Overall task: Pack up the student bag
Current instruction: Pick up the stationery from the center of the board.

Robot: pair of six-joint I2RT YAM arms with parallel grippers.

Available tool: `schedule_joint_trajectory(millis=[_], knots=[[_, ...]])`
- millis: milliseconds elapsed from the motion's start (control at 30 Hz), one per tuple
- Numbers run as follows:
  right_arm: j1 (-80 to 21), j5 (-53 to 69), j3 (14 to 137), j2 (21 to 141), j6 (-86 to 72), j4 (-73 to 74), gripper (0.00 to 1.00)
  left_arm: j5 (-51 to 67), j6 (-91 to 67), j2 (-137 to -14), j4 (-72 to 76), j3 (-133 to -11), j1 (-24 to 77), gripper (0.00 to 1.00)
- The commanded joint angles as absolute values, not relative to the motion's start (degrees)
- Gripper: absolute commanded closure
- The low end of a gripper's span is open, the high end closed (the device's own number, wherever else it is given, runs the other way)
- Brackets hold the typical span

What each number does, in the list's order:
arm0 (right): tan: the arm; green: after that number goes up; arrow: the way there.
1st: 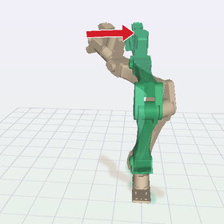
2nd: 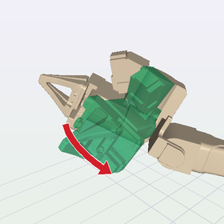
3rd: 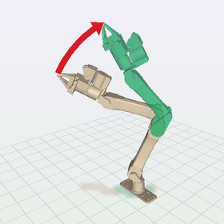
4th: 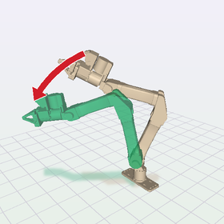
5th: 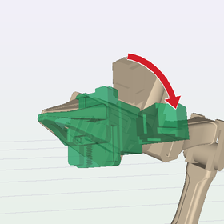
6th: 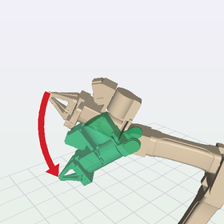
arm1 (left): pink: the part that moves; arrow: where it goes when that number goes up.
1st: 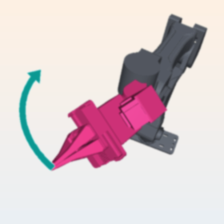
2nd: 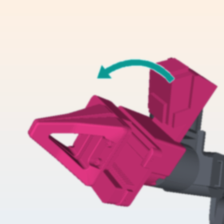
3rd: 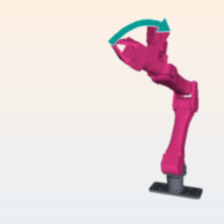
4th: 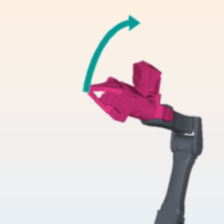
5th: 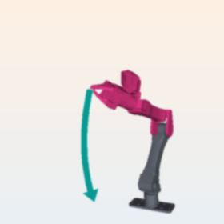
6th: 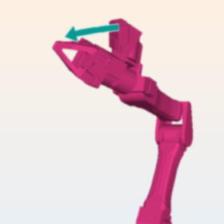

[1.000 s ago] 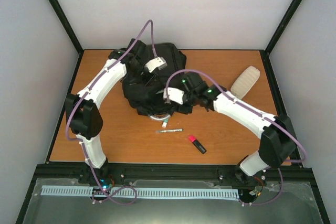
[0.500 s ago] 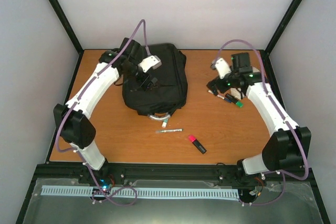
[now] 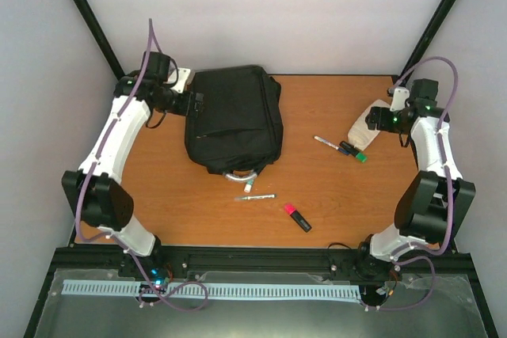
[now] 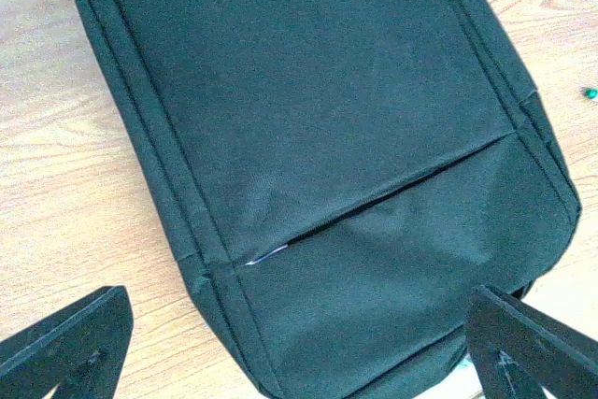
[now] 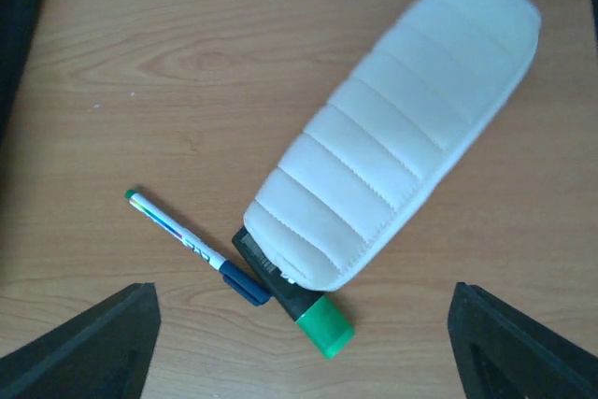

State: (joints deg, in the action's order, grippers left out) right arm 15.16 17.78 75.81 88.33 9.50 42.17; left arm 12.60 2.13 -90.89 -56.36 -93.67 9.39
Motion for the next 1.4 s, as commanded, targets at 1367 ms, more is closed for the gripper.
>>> schedule_joint_trajectory(millis=[1367], knots=[[23.3, 27.1, 77.4, 112.2, -4.8, 33.2, 0.11, -3.8, -16.8, -84.0, -53.1, -75.9, 8.9, 0.0]])
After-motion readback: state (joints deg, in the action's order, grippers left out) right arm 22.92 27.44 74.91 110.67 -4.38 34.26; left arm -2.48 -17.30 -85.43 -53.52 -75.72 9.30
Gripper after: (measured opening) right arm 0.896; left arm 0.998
